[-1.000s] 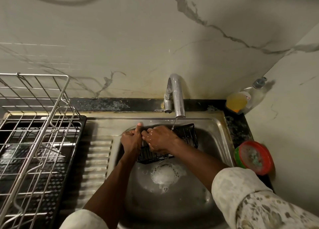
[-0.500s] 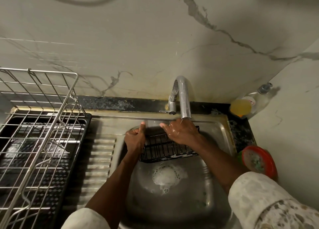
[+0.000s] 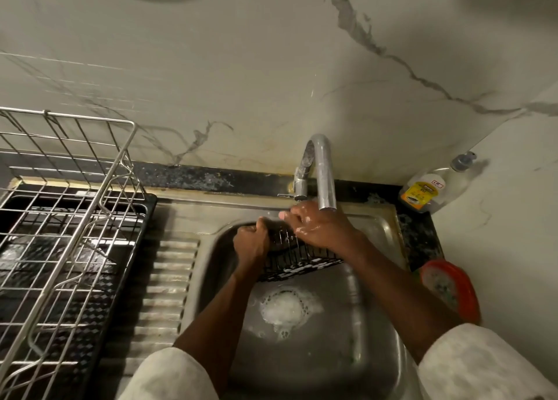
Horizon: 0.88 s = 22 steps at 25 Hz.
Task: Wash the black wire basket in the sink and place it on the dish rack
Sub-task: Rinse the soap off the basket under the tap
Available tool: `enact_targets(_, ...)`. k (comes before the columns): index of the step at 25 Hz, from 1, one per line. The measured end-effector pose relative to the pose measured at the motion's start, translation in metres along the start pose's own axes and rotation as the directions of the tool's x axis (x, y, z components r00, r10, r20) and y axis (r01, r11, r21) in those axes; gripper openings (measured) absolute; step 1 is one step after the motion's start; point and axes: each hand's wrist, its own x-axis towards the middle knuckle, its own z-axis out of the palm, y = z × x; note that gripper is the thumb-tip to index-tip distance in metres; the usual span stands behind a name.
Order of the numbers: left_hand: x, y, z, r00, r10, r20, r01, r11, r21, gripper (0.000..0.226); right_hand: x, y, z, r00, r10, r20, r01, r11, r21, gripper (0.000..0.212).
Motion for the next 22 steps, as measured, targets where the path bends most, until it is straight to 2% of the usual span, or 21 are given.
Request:
enact_targets(1,0.002,-0.001,-0.002,0.999,-0.024,0.033,0.025,0.999,-0.040,0.040,-0.004,0.004,-0.005,0.999,0.046,0.001,-0.046,0.979,0.198,0.053)
enact_targets(2,0.001,-0.003,-0.003,0.998,-0.024,0.063,0.028,0.998,-0.064,0.039,-0.006,0.007,-0.007,0.997,0.072,-0.036,-0.057,0.949,0.310,0.058)
enact_targets(3,-0.003,-0.005,-0.002,0.996,-0.008,0.089,0.016,0.996,-0.086,0.040,-0.006,0.006,-0.005,0.990,0.099,-0.102,-0.060,0.942,0.330,0.060)
enact_targets(5,-0.016,-0.002,0.004,0.982,0.082,0.170,-0.073,0.995,-0.061,0.041,0.004,-0.001,0.009,0.974,0.125,-0.192,-0.072,0.962,0.262,0.060)
enact_targets(7,-0.034,0.011,0.014,0.959,0.188,0.213,-0.174,0.981,-0.084,0.039,0.016,-0.013,0.022,0.979,0.066,-0.193,-0.037,0.988,0.152,0.061)
enact_targets(8,-0.044,0.023,0.018,0.960,0.188,0.209,-0.153,0.973,-0.172,0.039,0.021,-0.016,0.025,0.973,0.052,-0.224,-0.026,0.993,0.114,0.060)
enact_targets(9,-0.051,0.033,0.021,0.966,0.156,0.205,-0.095,0.955,-0.281,0.043,0.022,-0.016,0.023,0.947,0.020,-0.321,0.009,0.996,0.089,0.057)
enact_targets(10,-0.055,0.038,0.024,0.974,0.103,0.201,-0.032,0.944,-0.329,0.047,0.022,-0.014,0.021,0.908,-0.029,-0.418,0.060,0.996,0.061,0.052)
enact_targets(11,-0.054,0.039,0.025,0.982,0.067,0.178,-0.003,0.940,-0.342,0.051,0.019,-0.007,0.020,0.894,-0.117,-0.433,0.124,0.992,-0.012,0.049)
enact_targets(13,-0.044,0.030,0.025,0.991,-0.008,0.137,0.053,0.942,-0.332,0.052,0.003,0.010,0.018,0.937,-0.197,-0.287,0.193,0.980,-0.043,0.040)
enact_targets(14,-0.042,0.027,0.023,0.988,-0.047,0.146,0.095,0.935,-0.342,0.049,-0.004,0.020,0.019,0.949,-0.176,-0.260,0.173,0.984,-0.034,0.038)
enact_targets(16,-0.036,0.022,0.023,0.986,-0.066,0.151,0.115,0.929,-0.352,0.051,-0.008,0.038,0.019,0.921,-0.106,-0.375,0.116,0.993,0.004,0.042)
enact_targets(18,-0.038,0.032,0.023,0.991,-0.031,0.127,0.070,0.945,-0.320,0.061,-0.004,0.028,0.024,0.914,-0.065,-0.400,0.017,0.992,-0.122,0.037)
enact_targets(19,-0.039,0.035,0.023,0.992,-0.029,0.124,0.067,0.947,-0.313,0.058,-0.002,0.015,0.029,0.920,-0.066,-0.387,-0.011,0.981,-0.195,0.031)
enact_targets(22,-0.031,0.034,0.017,0.992,-0.037,0.120,0.073,0.949,-0.306,0.040,-0.001,-0.014,0.052,0.923,-0.185,-0.338,0.109,0.967,-0.231,0.026)
